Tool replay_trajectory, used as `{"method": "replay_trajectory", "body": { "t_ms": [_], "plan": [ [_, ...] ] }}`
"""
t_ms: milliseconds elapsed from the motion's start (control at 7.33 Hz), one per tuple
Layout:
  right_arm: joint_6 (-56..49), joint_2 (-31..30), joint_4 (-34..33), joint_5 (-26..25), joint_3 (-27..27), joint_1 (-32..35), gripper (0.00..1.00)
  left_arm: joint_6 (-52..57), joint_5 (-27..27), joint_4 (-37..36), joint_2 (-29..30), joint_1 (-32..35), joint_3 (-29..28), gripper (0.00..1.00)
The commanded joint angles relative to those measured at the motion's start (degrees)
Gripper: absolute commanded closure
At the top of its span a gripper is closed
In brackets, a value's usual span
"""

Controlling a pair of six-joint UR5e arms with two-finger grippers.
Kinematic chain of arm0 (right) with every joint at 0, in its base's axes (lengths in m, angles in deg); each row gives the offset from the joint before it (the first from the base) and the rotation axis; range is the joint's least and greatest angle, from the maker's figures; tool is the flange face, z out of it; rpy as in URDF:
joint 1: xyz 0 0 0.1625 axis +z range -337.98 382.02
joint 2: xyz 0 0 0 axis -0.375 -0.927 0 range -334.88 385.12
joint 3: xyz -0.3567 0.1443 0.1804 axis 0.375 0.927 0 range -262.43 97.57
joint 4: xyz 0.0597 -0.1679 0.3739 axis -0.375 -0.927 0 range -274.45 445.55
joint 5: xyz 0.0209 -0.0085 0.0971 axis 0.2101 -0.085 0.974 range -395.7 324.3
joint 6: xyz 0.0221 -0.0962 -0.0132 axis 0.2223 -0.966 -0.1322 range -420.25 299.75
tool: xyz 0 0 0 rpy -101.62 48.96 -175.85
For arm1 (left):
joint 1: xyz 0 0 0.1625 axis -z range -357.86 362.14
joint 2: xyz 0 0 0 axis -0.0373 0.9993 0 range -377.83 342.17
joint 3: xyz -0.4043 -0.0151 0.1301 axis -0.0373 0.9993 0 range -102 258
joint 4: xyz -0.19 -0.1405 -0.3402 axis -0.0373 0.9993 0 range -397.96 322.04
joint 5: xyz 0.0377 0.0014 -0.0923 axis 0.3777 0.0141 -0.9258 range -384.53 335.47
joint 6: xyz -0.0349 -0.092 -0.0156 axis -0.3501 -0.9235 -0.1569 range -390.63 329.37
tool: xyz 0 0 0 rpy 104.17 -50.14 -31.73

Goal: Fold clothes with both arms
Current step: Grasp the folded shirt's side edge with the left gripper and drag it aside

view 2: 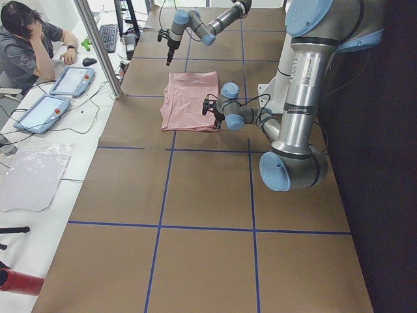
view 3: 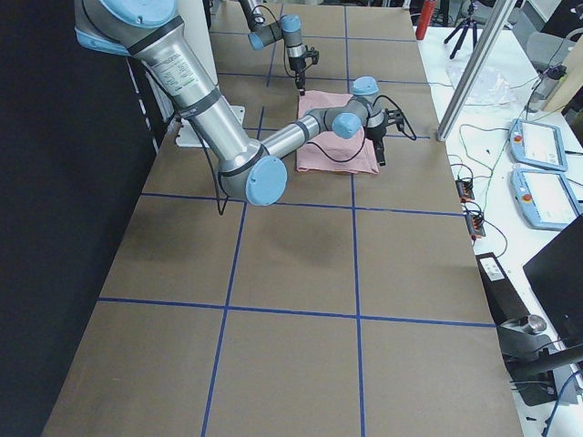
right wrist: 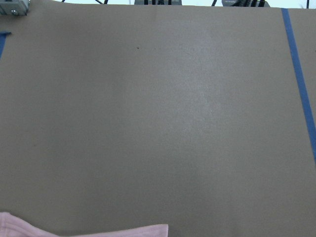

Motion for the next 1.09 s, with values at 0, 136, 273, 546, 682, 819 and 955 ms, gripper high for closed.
{"method": "replay_trajectory", "body": {
  "t_ms": [0,136,273,546,682,819,955],
  "plan": [
    [0.02,-0.08,0.02,0.02,-0.04,0.00,0.00,0.39,0.16,-0.03,-0.09,-0.03,0.07,1.00],
    [-0.06,-0.08,0.11,0.02,0.05,0.00,0.00,0.83,-0.19,-0.03,-0.79,0.24,0.85,1.00],
    [-0.06,-0.08,0.02,-0.06,-0.04,0.00,0.00,4.40,-0.28,0.05,-1.84,0.41,0.34,1.00],
    [0.02,-0.08,0.02,-0.06,0.05,0.00,0.00,18.61,-0.19,0.14,-2.38,8.97,-2.02,1.00],
    [0.02,-0.08,0.02,-0.06,0.05,-0.09,0.00,24.50,-0.28,0.05,-0.81,14.94,-6.13,1.00],
    [0.02,-0.08,0.02,-0.06,0.05,-0.09,0.00,29.95,-0.37,-0.21,5.21,21.01,-12.78,1.00],
    [0.11,-0.17,0.02,-0.15,0.05,-0.09,0.00,33.66,-0.28,-0.04,13.80,25.33,-24.25,1.00]
  ]
}}
